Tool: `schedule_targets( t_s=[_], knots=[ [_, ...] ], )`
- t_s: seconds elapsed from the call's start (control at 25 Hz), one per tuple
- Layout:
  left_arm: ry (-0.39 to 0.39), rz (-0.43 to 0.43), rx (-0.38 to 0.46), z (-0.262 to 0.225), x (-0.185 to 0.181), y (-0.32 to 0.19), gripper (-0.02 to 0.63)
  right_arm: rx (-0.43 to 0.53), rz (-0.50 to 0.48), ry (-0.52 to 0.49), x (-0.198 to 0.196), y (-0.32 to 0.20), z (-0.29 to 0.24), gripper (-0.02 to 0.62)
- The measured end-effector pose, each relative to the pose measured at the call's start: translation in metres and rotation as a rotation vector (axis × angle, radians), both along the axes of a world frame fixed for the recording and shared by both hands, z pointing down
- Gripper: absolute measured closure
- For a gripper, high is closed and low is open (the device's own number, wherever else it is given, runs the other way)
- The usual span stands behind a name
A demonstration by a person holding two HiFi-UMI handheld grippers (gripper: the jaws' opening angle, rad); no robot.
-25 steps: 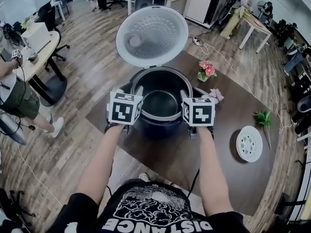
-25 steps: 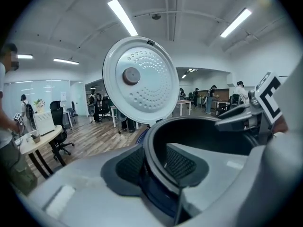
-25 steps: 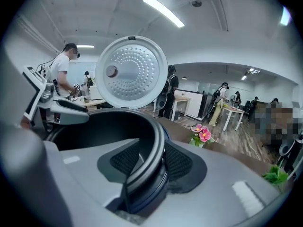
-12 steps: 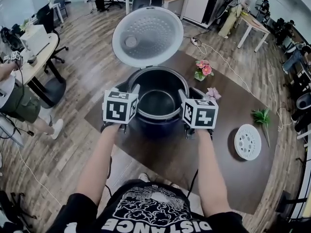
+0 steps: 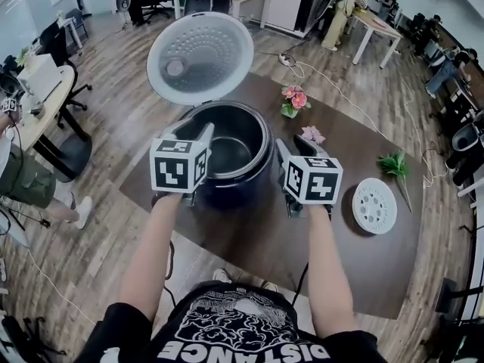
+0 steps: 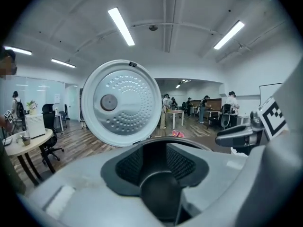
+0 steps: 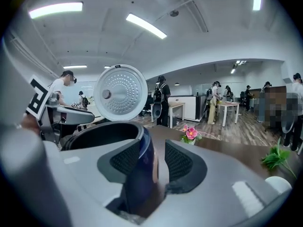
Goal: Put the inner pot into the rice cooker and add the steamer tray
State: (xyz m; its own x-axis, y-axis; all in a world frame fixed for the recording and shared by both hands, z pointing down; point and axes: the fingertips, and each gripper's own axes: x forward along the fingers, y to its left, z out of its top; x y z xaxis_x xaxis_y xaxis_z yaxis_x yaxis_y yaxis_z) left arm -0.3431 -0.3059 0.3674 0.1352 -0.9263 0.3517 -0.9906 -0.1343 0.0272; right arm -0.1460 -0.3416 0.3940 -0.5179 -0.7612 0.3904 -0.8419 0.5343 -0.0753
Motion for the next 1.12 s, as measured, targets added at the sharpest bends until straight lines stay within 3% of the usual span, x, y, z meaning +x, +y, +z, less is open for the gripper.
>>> schedule_targets(
  t_s=[0.44, 0.64, 1.12],
  knots=[
    [0.032, 0.195, 0.062, -0.028, 0.109, -0.017, 0.439, 0.025, 0.136, -0.016, 0.096, 0.019, -0.017, 0.414],
    [0.047, 0.297, 0.076, -0.033, 0.18, -0.016, 0.432, 0.025, 0.219, -0.015, 0.16, 0.033, -0.017, 0.4],
    [0.074, 0.494, 0.005, -0.001, 0.325, -0.016, 0.413, 0.005, 0.412, -0.074, 0.298, 0.068, -0.005, 0.342]
  ],
)
